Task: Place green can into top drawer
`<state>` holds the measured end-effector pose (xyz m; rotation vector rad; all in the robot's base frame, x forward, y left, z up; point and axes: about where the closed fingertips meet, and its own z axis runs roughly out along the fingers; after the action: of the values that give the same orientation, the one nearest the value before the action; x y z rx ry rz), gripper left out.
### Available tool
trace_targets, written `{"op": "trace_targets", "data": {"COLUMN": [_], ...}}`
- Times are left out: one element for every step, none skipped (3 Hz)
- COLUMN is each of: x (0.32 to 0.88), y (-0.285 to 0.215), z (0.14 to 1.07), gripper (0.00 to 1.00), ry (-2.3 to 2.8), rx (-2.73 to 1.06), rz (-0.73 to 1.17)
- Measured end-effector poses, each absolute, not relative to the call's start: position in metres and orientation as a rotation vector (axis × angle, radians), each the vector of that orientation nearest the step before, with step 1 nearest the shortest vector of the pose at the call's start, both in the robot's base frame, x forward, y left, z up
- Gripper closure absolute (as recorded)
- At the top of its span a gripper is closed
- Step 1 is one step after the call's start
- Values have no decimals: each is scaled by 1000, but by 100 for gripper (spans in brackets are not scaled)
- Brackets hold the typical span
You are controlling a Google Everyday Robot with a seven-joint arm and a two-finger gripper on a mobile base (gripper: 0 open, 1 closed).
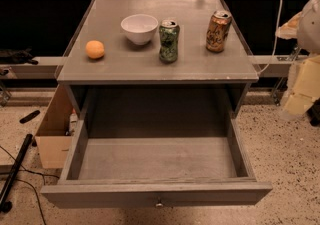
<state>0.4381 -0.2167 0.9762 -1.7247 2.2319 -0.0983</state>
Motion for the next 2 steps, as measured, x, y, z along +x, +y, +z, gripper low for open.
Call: {"op": "trace_targets", "data": {"x": [439,449], "y": [-216,-208], "z": [978,979], "gripper": [0,0], "ry": [2222,2171], "rx": [-1720,-1691], "rz": [-100,-50]}}
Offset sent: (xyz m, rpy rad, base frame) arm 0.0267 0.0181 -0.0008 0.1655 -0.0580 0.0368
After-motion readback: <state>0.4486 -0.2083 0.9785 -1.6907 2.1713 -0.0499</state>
